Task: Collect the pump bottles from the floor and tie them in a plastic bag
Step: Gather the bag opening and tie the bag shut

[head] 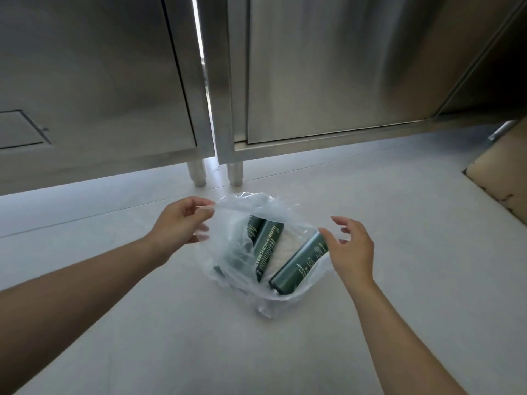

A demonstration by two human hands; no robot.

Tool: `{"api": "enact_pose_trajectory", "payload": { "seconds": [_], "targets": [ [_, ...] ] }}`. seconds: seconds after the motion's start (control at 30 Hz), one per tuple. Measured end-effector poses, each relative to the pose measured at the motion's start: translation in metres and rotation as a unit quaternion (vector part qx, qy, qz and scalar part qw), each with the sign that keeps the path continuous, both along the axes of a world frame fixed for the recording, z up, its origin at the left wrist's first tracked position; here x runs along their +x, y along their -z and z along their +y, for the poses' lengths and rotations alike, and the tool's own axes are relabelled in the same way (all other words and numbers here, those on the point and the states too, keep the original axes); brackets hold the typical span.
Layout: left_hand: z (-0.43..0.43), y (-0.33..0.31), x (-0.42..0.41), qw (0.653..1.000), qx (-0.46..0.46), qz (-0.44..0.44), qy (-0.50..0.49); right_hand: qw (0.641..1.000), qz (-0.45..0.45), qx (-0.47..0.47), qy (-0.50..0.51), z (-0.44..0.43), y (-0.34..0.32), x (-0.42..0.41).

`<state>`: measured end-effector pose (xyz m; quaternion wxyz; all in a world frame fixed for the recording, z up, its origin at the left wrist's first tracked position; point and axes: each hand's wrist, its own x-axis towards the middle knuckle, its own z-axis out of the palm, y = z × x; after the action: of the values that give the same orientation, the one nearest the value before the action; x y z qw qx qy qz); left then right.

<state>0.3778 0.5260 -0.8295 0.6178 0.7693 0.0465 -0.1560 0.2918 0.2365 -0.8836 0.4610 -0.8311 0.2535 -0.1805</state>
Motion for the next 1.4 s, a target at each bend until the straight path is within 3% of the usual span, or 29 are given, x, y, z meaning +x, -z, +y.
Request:
{"api": "enact_pose_trajectory", "payload": {
  "seconds": [0.17, 0.43, 0.67, 0.8, 0.93, 1.17, 1.4],
  "targets": [
    [-0.025, 0.001, -0.003, 0.999, -0.002, -0.025, 0.044, 0.998, 0.04, -0.035, 0.028, -0.024, 0.014, -0.013],
    [-0.034, 0.002, -0.005, 0.995, 0.031, -0.091, 0.035, 0.991, 0.117, 0.033, 0.063, -0.035, 0.036, -0.012],
    [-0.023, 0.005, -0.005, 0.984, 0.11, -0.143, 0.001, 0.992, 0.056, 0.082, 0.076, -0.028, 0.036, 0.0],
    [-0.019, -0.015, 0.004, 0.961, 0.186, -0.207, 0.003, 0.997, 0.011, 0.067, 0.045, -0.017, 0.009, 0.014],
    [-0.022, -0.047, 0.016, 0.902, 0.281, -0.324, 0.045, 0.998, -0.053, 0.033, -0.022, -0.003, -0.033, 0.032],
    [-0.027, -0.131, 0.049, 0.881, 0.235, -0.41, -0.032, 0.986, -0.119, 0.031, -0.115, 0.005, -0.14, 0.061],
    [-0.02, -0.156, 0.022, 0.852, 0.24, -0.465, 0.004, 0.955, -0.152, 0.069, -0.244, 0.006, -0.194, 0.063]
  ]
}}
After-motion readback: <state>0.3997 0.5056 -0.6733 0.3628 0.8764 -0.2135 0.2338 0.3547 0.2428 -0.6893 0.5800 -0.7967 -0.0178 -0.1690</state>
